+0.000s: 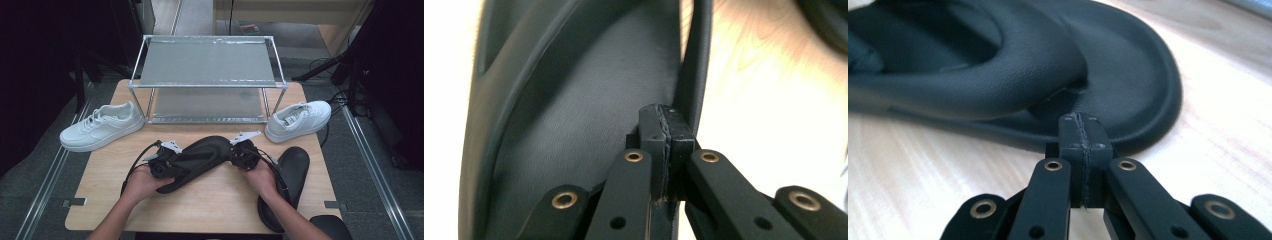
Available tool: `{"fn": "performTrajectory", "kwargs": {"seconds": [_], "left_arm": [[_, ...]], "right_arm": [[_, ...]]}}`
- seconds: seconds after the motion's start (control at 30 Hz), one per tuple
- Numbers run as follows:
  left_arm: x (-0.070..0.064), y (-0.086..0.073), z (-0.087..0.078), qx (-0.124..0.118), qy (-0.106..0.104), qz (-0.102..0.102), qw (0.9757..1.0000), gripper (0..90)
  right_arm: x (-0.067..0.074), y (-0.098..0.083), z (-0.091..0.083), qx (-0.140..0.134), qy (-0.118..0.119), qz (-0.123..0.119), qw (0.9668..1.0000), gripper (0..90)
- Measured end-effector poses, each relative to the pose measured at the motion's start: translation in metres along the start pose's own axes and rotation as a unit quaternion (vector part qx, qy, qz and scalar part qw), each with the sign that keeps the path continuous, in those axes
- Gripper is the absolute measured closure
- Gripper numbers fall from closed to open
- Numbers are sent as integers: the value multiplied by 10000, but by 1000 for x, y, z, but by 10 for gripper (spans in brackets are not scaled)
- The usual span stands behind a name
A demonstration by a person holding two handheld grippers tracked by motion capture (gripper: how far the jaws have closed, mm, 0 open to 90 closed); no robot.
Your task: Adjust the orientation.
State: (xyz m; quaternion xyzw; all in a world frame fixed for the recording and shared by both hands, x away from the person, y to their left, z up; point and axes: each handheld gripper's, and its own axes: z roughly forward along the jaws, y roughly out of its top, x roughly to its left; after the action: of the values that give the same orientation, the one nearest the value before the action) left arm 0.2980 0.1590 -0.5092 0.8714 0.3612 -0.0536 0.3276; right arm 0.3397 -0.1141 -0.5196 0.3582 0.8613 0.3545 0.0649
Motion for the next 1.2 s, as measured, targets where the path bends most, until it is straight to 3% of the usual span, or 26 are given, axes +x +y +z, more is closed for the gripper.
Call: {"fn": "performTrajectory", "kwargs": {"seconds": [0.13,0.23,0.33,0.4,0.5,0.63,0.77,0.8,0.87,0.93,1.03,1.2], "left_arm": [[-8,3,7,20,-206,27,9998,900],[-9,6,5,3,-162,61,9999,896],[-6,8,-9,-171,-127,60,9998,891],[-4,8,-22,-320,-75,98,9994,888],[8,7,-38,-446,78,39,9990,887],[28,1,-46,-423,326,-65,9986,871],[47,-2,-43,-474,380,-263,9978,890],[51,-3,-40,-458,351,-300,9979,897],[60,-3,-35,-406,95,-460,9981,900],[67,-3,-29,-388,70,-598,9974,900],[71,-3,-23,-361,-46,-601,9975,900],[70,1,-21,-341,20,-532,9980,900]], "right_arm": [[-5,5,4,-15,-10,-8,10000,900],[-8,5,4,-30,85,120,9999,900],[-7,5,-1,-135,129,134,9997,900],[-2,6,-6,-260,96,-29,9996,900],[0,6,-10,-401,155,-1,9991,900],[11,5,-17,-601,246,29,9979,900],[26,2,-20,-708,360,4,9968,900],[30,1,-20,-707,373,-27,9968,900],[37,-1,-18,-679,402,-90,9968,900],[44,-2,-15,-620,362,-157,9973,900],[46,-3,-12,-667,340,-153,9971,900],[43,-2,-9,-723,414,-40,9965,900]]}}
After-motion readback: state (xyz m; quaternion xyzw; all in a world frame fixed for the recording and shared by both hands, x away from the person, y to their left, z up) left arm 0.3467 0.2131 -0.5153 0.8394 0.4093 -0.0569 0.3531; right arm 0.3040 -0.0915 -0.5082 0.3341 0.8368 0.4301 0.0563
